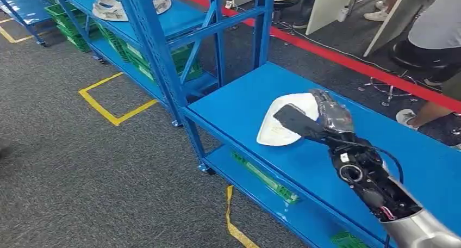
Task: Take the parts from the cabinet and place them on the table.
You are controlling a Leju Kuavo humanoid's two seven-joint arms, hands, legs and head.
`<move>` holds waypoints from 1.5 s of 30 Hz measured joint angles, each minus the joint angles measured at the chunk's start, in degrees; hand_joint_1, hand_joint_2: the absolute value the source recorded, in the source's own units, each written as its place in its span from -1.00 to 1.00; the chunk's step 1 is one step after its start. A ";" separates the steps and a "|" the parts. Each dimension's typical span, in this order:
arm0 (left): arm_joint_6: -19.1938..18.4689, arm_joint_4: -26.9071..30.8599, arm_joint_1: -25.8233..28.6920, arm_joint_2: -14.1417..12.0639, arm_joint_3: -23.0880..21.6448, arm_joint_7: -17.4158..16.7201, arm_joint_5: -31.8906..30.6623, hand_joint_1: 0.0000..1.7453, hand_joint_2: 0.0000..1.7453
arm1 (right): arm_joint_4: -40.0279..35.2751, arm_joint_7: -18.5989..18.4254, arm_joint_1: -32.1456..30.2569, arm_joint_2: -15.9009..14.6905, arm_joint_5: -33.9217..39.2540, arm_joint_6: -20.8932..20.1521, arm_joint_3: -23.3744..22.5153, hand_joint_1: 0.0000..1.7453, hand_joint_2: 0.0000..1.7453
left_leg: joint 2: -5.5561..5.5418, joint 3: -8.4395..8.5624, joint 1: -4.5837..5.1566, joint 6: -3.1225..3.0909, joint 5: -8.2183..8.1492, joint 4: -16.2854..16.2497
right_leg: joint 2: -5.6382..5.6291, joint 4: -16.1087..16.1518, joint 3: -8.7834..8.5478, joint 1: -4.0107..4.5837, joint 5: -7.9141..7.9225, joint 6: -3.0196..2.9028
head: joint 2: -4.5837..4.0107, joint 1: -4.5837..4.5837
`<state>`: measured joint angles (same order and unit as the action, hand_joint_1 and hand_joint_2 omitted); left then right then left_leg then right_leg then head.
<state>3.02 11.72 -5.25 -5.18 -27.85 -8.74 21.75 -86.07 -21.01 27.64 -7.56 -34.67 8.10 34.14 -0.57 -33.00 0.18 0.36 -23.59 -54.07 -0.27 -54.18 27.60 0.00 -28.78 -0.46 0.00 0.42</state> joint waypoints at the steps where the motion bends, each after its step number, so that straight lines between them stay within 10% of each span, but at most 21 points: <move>1: -0.06 0.00 -0.14 0.00 -0.11 -0.11 0.02 -1.00 -1.00 | 0.39 -0.76 0.93 -0.24 -0.91 -1.13 0.56 -1.00 1.00 | 0.00 0.00 0.00 0.00 0.00 0.00 | 0.01 0.00 0.00 0.00 0.00 0.00 | 0.00 0.00; 31: 0.57 0.00 -0.30 -0.85 -1.62 -0.41 1.07 -1.00 -1.00 | 6.47 -6.84 5.87 -5.14 0.95 -7.95 4.11 -1.00 1.00 | -0.01 0.01 -0.01 0.00 -0.01 0.00 | 0.01 0.00 0.01 -0.01 -0.01 0.00 | 0.00 -0.02; 45: 0.35 0.00 -0.77 -0.92 -2.60 -0.44 1.11 -1.00 -1.00 | 5.79 0.20 7.66 -7.21 7.57 -19.05 5.11 -1.00 1.00 | -0.01 0.03 -0.01 0.00 0.00 0.00 | 0.00 0.00 -0.02 -0.01 0.00 0.00 | 0.00 -0.02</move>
<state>3.37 11.72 -6.02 -6.10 -30.45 -9.18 22.86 -80.28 -20.81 35.30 -14.77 -27.10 -10.95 39.25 -0.58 -32.96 0.16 0.36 -23.60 -54.07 -0.27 -54.18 27.58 0.00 -28.78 -0.46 0.00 0.40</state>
